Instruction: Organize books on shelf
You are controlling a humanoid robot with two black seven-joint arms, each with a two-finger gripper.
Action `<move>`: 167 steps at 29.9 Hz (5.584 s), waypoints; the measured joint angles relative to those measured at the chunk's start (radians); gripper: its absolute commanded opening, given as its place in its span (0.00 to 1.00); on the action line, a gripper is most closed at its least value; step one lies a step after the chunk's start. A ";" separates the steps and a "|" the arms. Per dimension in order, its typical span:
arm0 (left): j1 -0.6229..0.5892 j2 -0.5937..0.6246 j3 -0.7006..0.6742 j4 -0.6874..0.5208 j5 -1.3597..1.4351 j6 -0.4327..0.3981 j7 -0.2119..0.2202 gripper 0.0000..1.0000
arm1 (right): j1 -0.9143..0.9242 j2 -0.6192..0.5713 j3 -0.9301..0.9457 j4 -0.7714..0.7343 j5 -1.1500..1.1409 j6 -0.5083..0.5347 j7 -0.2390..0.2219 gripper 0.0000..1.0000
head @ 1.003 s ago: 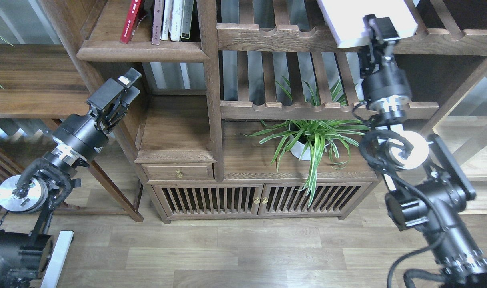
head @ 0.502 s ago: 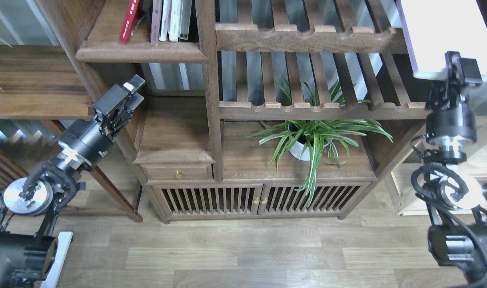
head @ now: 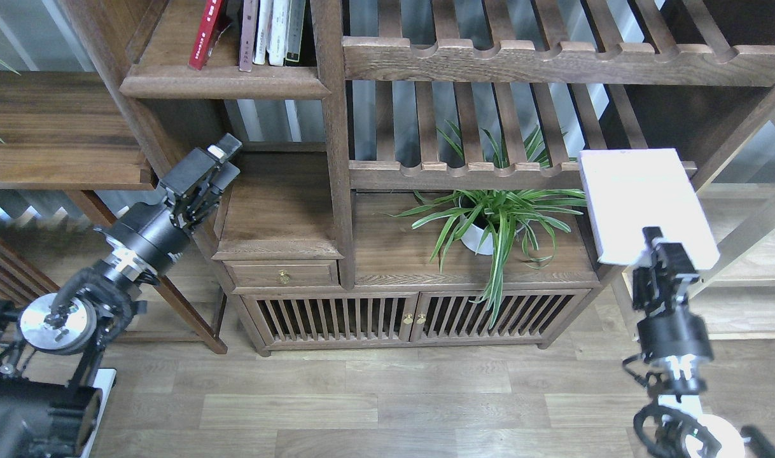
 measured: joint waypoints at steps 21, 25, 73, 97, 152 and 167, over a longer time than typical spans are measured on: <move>0.200 -0.054 0.128 0.018 -0.069 0.002 0.000 0.83 | 0.049 0.186 -0.309 -0.009 -0.158 0.000 0.000 0.03; 0.224 -0.054 0.141 0.021 -0.127 0.002 0.000 0.83 | 0.078 0.209 -0.385 -0.010 -0.160 0.000 0.001 0.03; 0.193 -0.054 0.298 0.022 -0.246 -0.058 0.000 0.56 | 0.186 0.256 -0.686 -0.016 -0.173 0.000 0.000 0.05; 0.205 -0.031 0.285 0.029 -0.264 -0.045 0.000 0.14 | 0.189 0.256 -0.678 -0.016 -0.182 0.000 0.000 0.05; 0.224 0.016 0.242 -0.015 -0.292 -0.024 0.000 0.01 | 0.248 0.256 -0.513 -0.089 -0.196 -0.090 0.003 0.99; 0.279 0.018 0.033 -0.228 0.197 -0.049 0.000 0.02 | 0.222 0.256 -0.431 -0.156 -0.191 -0.050 0.004 0.99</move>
